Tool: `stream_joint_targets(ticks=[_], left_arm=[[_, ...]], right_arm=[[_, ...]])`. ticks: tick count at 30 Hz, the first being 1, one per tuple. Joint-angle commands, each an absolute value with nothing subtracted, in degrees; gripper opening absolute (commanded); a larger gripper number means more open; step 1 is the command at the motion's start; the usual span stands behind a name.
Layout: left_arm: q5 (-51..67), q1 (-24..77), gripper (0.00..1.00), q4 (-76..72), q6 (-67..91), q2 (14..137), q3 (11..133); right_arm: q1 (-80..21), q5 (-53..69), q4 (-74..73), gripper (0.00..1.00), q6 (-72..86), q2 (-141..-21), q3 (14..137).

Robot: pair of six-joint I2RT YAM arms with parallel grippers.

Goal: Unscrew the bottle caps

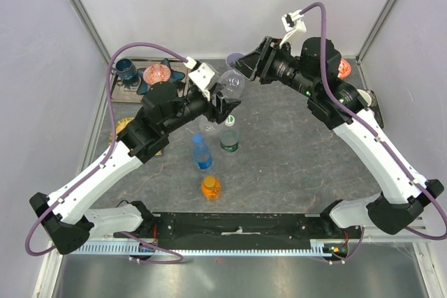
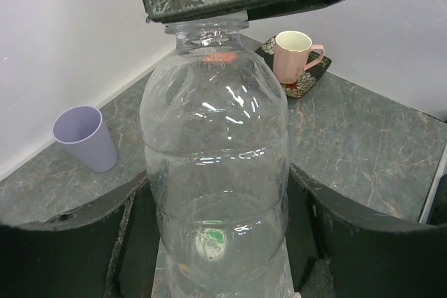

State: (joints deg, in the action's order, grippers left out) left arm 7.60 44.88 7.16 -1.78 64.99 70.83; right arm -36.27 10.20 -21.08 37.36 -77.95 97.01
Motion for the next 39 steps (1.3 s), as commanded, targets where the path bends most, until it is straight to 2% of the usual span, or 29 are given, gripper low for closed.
stream_joint_targets(ticks=[1,3,5,7,8,11,15,19,22,28,31,33,39], left_arm=[[6.77,45.35,0.29,4.22,-4.39,65.04,71.1],[6.77,45.35,0.29,4.13,-4.39,65.13,71.02],[6.77,45.35,0.29,4.22,-4.57,64.95,70.93],[6.68,45.35,0.29,4.22,-4.57,65.13,70.84],[6.77,45.35,0.29,4.13,-4.57,65.13,70.84],[6.77,45.35,0.29,4.22,-4.57,65.04,70.66],[6.77,45.35,0.29,4.22,-4.48,64.95,70.31],[6.68,45.35,0.29,4.22,-4.48,64.69,69.96],[6.68,45.35,0.29,4.22,-4.39,64.6,69.87],[6.5,45.35,0.29,4.04,-4.31,64.34,69.79],[6.42,45.35,0.29,3.78,-4.04,64.25,69.96],[6.33,45.35,0.29,3.34,-3.69,64.16,70.05],[7.46,45.35,0.27,3.34,-2.12,63.55,70.66]], right_arm=[[-36.56,9.84,-19.69,0.49,36.74,-77.17,96.68],[-36.65,9.49,-19.78,0.42,36.39,-76.99,96.33],[-36.65,9.06,-19.6,0.42,36.3,-76.55,95.89],[-36.56,8.88,-19.51,0.51,36.3,-76.46,95.98],[-36.65,8.79,-19.42,0.6,36.47,-76.46,96.15],[-36.74,8.44,-19.34,0.7,37.0,-76.47,96.41],[-36.65,8.17,-18.81,0.7,37.09,-76.38,96.77],[-36.56,8.61,-18.72,0.62,37.09,-76.38,96.77],[-36.65,8.87,-18.46,0.51,37.09,-76.2,96.24],[-36.74,10.1,-18.37,0.4,37.09,-76.03,95.54],[-36.65,10.81,-18.37,0.29,36.74,-75.94,95.01],[-36.74,11.34,-19.07,0.0,36.3,-76.29,94.92],[-36.74,12.65,-18.64,0.0,34.11,-74.28,93.17]])
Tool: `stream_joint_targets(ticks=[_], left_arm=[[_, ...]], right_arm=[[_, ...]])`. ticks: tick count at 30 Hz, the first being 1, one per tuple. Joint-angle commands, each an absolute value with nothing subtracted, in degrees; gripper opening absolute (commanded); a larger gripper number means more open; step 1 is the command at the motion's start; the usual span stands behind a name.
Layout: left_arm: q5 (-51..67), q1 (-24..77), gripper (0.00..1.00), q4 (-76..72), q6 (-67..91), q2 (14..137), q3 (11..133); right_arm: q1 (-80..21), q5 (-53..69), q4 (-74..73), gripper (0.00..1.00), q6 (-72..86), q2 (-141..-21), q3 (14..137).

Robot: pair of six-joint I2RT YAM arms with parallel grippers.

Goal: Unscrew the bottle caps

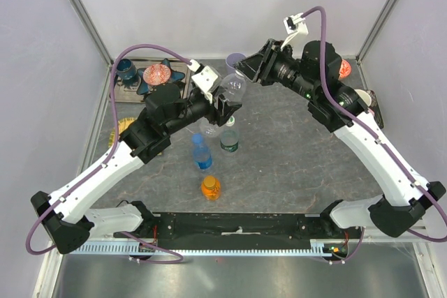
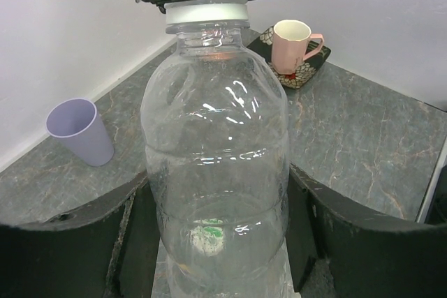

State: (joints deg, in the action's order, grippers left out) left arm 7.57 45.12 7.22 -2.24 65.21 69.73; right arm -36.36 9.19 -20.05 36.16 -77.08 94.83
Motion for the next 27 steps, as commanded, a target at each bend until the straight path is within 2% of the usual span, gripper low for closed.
stream_joint_targets(ticks=[1,3,4,8,10,13,14,21,27], left_arm=[[10.6,45.26,0.27,3.51,-1.59,63.37,70.84],[16.84,44.48,0.26,3.6,0.68,62.32,71.02],[26.88,43.95,0.26,2.99,2.01,62.23,71.02],[52.6,40.0,0.27,-0.69,12.37,64.5,73.65],[64.87,37.8,0.27,-8.82,21.76,67.23,74.53],[74.32,36.48,0.28,-19.3,36.26,70.22,74.18],[75.4,36.3,0.3,-26.82,39.78,70.75,74.01],[80.24,36.04,0.32,-49.61,62.97,75.4,74.09],[81.21,36.04,0.3,-70.2,83.8,81.73,75.49]], right_arm=[[-36.65,15.7,-17.59,0.0,33.84,-73.83,92.73],[-36.74,22.2,-12.59,0.0,31.47,-72.0,90.97],[-36.74,26.67,-11.52,0.0,30.86,-71.46,90.53],[-36.65,37.4,-9.76,0.0,26.55,-69.53,90.27],[-36.74,41.11,-8.1,0.0,25.23,-67.86,89.39],[-36.65,48.5,-2.47,0.0,24.09,-64.61,86.58],[-36.65,49.82,-0.72,0.0,24.0,-64.08,85.7],[-36.74,64.93,15.01,0.0,32.07,-62.67,81.13],[-36.74,69.69,28.81,0.0,39.54,-62.23,75.59]])
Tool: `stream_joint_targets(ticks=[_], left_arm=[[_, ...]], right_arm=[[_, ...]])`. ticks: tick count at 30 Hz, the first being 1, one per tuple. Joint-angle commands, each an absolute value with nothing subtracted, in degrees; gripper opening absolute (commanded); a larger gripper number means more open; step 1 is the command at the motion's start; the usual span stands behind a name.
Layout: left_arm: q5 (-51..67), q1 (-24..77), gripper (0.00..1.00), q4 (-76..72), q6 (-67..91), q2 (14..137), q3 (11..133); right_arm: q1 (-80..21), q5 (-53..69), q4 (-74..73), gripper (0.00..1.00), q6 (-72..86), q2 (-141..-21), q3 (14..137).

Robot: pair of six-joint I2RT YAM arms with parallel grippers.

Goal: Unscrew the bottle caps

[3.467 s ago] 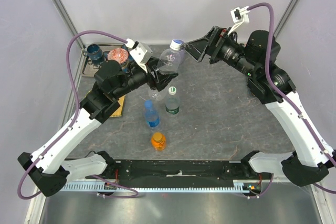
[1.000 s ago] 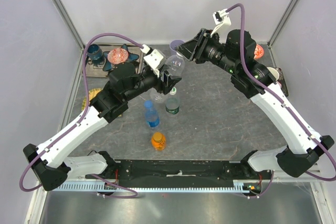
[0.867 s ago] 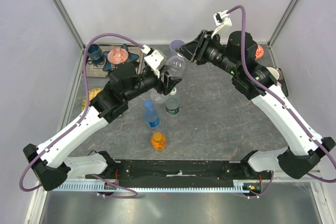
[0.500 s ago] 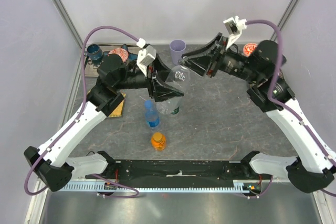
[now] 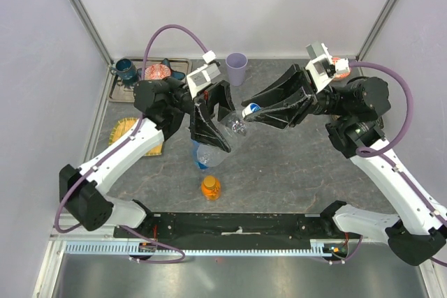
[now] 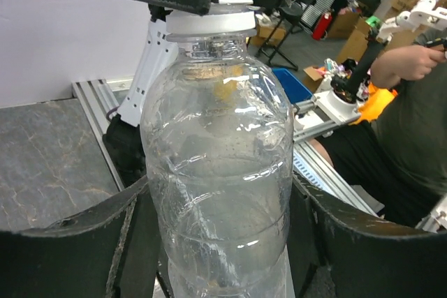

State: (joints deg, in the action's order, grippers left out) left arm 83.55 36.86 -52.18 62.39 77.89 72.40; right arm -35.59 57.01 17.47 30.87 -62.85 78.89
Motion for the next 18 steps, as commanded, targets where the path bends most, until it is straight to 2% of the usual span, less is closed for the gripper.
stream_joint_targets(ticks=[1,5,9,10,11,12,13,14,15,16,18], left_arm=[[81.21,36.04,0.3,-74.75,85.85,82.52,75.93],[81.3,36.04,0.29,-81.47,92.81,85.6,77.17],[81.74,36.04,0.29,-81.04,90.72,85.61,76.38],[81.91,36.04,0.29,-80.43,89.57,85.52,76.03],[81.91,36.04,0.29,-77.46,88.26,85.17,75.76],[82.0,35.95,0.29,-75.69,84.67,84.82,75.07],[82.09,35.95,0.29,-72.89,82.29,83.77,74.71],[82.18,35.95,0.3,-69.99,79.66,83.15,74.27],[82.09,35.95,0.3,-62.04,73.02,82.36,73.48],[81.74,35.95,0.3,-57.7,69.21,80.44,73.13],[81.21,35.95,0.3,-43.52,57.04,78.58,72.77]], right_arm=[[-36.74,69.52,29.87,0.0,39.64,-62.14,74.98],[-36.74,70.66,36.79,0.0,43.31,-62.4,72.43],[-36.83,70.93,36.66,0.0,44.3,-62.23,72.51],[-36.83,70.41,35.52,0.04,42.99,-62.14,72.86],[-36.65,68.83,30.2,0.12,41.5,-61.96,74.25],[-36.48,63.86,26.06,0.17,38.96,-61.53,75.4],[-36.47,59.2,20.8,0.28,34.32,-61.26,76.89],[-36.47,55.58,12.56,0.32,32.28,-60.82,79.86],[-36.47,49.63,11.09,0.38,31.82,-59.86,80.59],[-36.39,47.22,9.94,0.52,31.38,-59.42,81.03],[-36.21,43.96,3.88,0.62,29.18,-59.5,84.19]])
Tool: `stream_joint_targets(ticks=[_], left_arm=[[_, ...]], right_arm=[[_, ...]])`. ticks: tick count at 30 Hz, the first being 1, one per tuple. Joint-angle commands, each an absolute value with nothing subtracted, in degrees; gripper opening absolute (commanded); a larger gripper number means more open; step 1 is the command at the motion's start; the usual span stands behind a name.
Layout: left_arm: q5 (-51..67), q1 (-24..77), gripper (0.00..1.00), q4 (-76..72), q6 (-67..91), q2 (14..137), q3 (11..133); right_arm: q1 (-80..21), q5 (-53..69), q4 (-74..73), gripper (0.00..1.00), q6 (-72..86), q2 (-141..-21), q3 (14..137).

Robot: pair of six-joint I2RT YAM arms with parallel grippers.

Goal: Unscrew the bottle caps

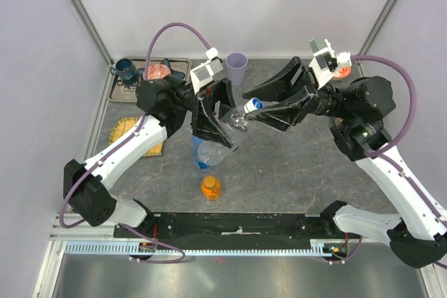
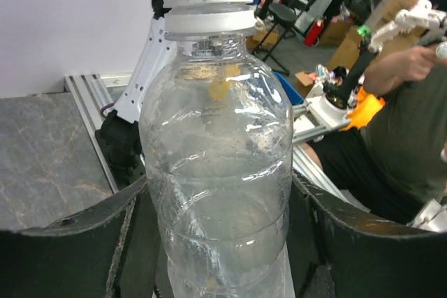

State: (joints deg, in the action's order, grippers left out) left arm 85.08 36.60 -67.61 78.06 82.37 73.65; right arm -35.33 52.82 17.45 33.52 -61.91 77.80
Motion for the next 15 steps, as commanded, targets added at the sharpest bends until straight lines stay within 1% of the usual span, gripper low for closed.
stream_joint_targets(ticks=[1,3,4,7,8,9,10,11,12,13,15], left_arm=[[80.34,35.95,0.3,-39.07,53.04,77.79,72.95],[79.81,35.95,0.3,-31.49,44.78,76.2,73.91],[79.46,35.95,0.3,-28.25,43.61,75.94,74.0],[77.01,35.69,0.3,-23.76,40.53,75.32,74.71],[75.43,35.6,0.3,-21.64,39.04,75.06,74.88],[73.06,35.51,0.3,-18.05,33.72,74.1,75.49],[66.08,35.59,0.3,-9.58,29.83,73.31,76.02],[61.74,35.68,0.3,-5.23,25.97,72.78,76.46],[57.26,36.29,0.3,-2.49,19.75,71.21,76.73],[49.13,36.56,0.3,-0.63,17.16,70.5,76.47],[40.38,37.96,0.3,4.21,11.46,68.91,75.77]], right_arm=[[-36.21,41.42,2.65,0.69,29.18,-59.59,84.98],[-36.21,39.12,0.09,0.74,28.65,-60.11,87.71],[-36.12,36.59,-1.65,0.78,28.65,-60.2,88.58],[-36.21,31.49,-7.45,0.82,27.95,-62.04,93.68],[-36.21,27.9,-11.82,0.83,27.6,-62.75,97.0],[-36.12,25.08,-14.3,0.83,27.51,-64.32,98.68],[-36.21,22.61,-16.59,0.83,27.6,-65.03,99.92],[-36.12,17.54,-20.87,0.84,27.51,-66.26,102.11],[-36.21,14.97,-22.92,0.83,27.68,-66.88,102.82],[-36.12,12.68,-24.94,0.83,28.38,-67.41,103.44],[-36.21,7.33,-29.34,0.83,29.26,-68.9,104.59]])
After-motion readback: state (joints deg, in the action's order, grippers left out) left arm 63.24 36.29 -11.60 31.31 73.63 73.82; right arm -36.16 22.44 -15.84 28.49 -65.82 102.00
